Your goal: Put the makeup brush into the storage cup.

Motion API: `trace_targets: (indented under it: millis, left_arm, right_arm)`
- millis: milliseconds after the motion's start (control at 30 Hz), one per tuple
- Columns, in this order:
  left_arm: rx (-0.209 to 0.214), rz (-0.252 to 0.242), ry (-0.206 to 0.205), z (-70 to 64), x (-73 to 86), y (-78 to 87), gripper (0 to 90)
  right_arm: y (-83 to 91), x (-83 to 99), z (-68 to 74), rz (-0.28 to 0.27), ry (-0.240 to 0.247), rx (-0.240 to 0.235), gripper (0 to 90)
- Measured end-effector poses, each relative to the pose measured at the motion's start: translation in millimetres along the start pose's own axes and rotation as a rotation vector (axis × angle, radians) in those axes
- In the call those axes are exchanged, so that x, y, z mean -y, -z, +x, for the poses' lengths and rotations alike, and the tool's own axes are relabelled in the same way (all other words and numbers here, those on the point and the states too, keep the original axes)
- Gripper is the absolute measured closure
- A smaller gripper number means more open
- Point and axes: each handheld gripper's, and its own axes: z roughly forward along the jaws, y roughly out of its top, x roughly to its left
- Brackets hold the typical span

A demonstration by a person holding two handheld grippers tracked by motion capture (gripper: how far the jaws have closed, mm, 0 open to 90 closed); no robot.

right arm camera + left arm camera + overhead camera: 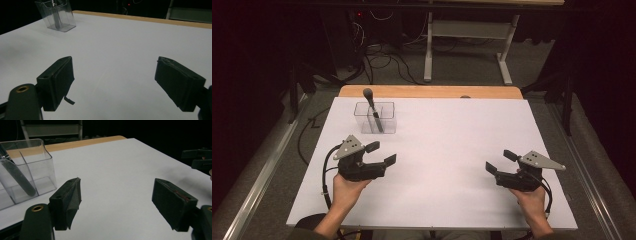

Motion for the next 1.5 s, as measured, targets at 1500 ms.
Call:
trace_targets:
  millis: [1500]
  left_arm:
    - [-0.018,0.009,0.023,-0.1,21.2,-18.9,22.0]
  right_arm:
    - [-1.5,0.4,0.6,0.013,0.001,-0.003,17.4]
